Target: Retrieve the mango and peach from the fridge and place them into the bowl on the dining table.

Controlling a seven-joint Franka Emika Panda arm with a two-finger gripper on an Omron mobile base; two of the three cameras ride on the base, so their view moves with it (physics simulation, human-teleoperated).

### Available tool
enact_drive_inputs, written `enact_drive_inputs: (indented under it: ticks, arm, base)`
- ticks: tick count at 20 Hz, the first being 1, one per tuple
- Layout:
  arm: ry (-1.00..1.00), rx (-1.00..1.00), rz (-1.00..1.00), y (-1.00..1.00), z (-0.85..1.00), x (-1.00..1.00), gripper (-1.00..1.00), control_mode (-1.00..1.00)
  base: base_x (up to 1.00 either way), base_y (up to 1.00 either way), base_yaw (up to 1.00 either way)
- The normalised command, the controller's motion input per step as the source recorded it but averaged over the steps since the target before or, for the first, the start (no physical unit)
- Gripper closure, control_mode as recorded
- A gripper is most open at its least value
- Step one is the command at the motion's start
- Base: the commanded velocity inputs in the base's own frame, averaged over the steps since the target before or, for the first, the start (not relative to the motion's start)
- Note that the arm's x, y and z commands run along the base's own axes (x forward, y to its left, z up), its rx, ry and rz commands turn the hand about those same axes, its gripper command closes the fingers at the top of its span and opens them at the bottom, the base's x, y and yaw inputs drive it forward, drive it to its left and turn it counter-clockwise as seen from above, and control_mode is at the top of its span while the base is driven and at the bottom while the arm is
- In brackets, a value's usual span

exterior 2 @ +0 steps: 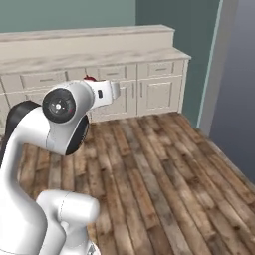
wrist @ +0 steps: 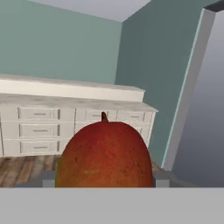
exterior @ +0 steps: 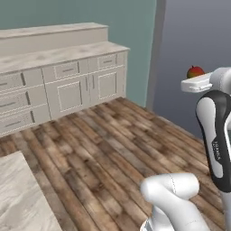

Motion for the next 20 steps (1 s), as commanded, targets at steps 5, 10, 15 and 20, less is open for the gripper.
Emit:
enact_drive_inputs:
  ticks: [5, 10, 15, 20]
  arm:
    - [0.00, 0.00, 0.00, 0.00, 0.00, 0.00, 1.00, 1.00]
    - [0.00, 0.00, 0.00, 0.00, 0.00, 0.00, 1.00, 1.00]
    - [0.00, 0.00, 0.00, 0.00, 0.00, 0.00, 1.00, 1.00]
    - [0.00, 0.00, 0.00, 0.00, 0.00, 0.00, 1.00, 1.00]
  base:
    - [1.00, 0.21, 0.44]
    - [0.88, 0.32, 0.50]
    - [0.79, 0.29, 0.50]
    - [0.84, 0.20, 0.48]
